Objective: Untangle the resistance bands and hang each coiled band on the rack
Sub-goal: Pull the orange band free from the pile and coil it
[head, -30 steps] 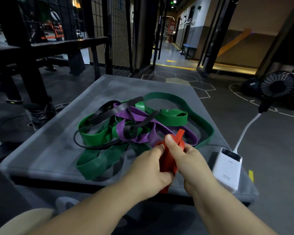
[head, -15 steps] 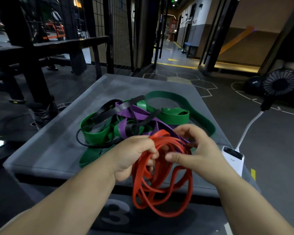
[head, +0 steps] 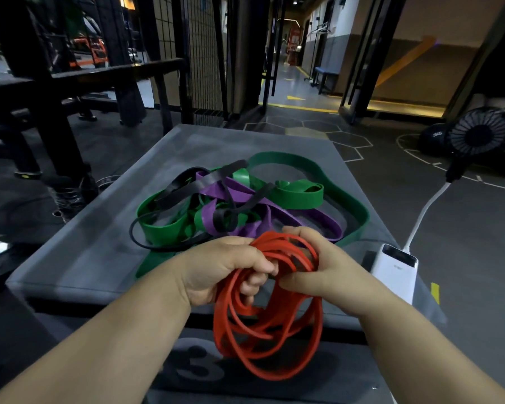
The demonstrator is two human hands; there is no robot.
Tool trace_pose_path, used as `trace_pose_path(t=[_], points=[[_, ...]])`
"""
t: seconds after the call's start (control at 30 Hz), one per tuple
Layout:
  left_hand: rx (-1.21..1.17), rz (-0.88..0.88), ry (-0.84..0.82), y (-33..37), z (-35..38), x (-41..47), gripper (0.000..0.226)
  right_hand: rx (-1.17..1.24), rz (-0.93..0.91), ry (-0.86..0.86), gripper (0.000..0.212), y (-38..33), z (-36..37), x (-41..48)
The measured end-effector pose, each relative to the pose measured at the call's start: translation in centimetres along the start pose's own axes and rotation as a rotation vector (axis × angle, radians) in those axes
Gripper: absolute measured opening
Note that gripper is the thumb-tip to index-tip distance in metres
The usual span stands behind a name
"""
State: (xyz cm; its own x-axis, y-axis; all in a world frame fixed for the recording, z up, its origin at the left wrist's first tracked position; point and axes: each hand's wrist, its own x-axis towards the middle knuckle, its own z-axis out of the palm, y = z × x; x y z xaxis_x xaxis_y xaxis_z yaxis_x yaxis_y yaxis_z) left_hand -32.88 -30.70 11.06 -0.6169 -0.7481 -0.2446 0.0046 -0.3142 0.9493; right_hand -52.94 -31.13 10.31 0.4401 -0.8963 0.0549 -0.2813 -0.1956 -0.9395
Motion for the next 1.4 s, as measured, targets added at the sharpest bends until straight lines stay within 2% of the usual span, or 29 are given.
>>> trace_pose_path(t=[0.13, 0.23, 0.27, 0.37, 0.43, 0.57, 0.7, 0.73, 0.83, 0.93, 1.0, 1.1, 1.2, 1.3, 1.37, 1.4], points=[[0.057, 0.03, -0.053, -0.1, -0.4, 0.0, 0.018, -0.128, -0.025, 0.074, 0.032, 0.3, 0.0, 0.0], [0.122, 0.065, -0.105, 0.0, -0.8, -0.1, 0.017, -0.374, -0.127, 0.166, 0.038, -0.1, 0.2, 0.1], [0.149, 0.074, -0.134, 0.1, -0.8, -0.2, 0.016, -0.367, -0.151, 0.141, 0.038, -0.2, 0.2, -0.1], [0.18, 0.087, -0.205, 0.2, -0.9, -0.5, 0.015, -0.052, -0.125, -0.017, 0.028, -0.4, 0.5, -0.5], [0.171, 0.1, -0.2, 0.2, -1.0, -0.5, 0.014, 0.06, -0.108, -0.044, 0.027, -0.1, 0.6, -0.4], [0.185, 0.132, -0.054, 0.5, -1.1, -0.4, 0.011, 0.14, -0.087, -0.024, 0.025, 0.1, 0.3, 0.0], [0.231, 0.137, 0.153, 0.5, -0.8, 0.0, 0.029, 0.257, -0.053, 0.019, 0.032, -0.3, 0.1, -0.1], [0.216, 0.141, 0.174, 0.5, -0.8, 0.0, 0.031, 0.271, -0.042, 0.023, 0.034, -0.2, 0.1, -0.1], [0.131, 0.162, 0.147, 0.3, -0.6, 0.1, 0.014, 0.282, -0.032, 0.02, 0.031, -0.2, 0.2, -0.1], [0.072, 0.208, 0.153, 0.0, -0.7, 0.3, 0.026, 0.272, 0.032, -0.054, 0.026, -0.3, -0.2, -0.2], [0.085, 0.229, 0.152, -0.2, -0.7, 0.5, 0.034, 0.169, 0.107, -0.147, 0.033, -0.1, -0.4, -0.2], [0.093, 0.227, 0.157, -0.4, -0.5, 0.6, 0.029, 0.059, 0.173, -0.222, 0.043, 0.1, -0.4, -0.1], [0.15, 0.224, 0.159, -0.3, -0.3, 0.5, 0.029, 0.086, 0.149, -0.151, 0.034, -0.1, -0.5, -0.2], [0.323, 0.187, 0.161, -0.2, -0.8, 0.6, 0.043, 0.359, 0.101, -0.027, 0.015, -0.2, -0.4, -0.3], [0.462, 0.145, 0.113, -0.4, -0.9, 0.8, 0.051, 0.541, 0.073, -0.011, 0.004, -0.4, 0.0, -0.4], [0.535, 0.13, 0.107, -0.6, -0.8, 0.9, 0.05, 0.618, 0.061, -0.005, 0.004, -0.5, 0.2, -0.5]])
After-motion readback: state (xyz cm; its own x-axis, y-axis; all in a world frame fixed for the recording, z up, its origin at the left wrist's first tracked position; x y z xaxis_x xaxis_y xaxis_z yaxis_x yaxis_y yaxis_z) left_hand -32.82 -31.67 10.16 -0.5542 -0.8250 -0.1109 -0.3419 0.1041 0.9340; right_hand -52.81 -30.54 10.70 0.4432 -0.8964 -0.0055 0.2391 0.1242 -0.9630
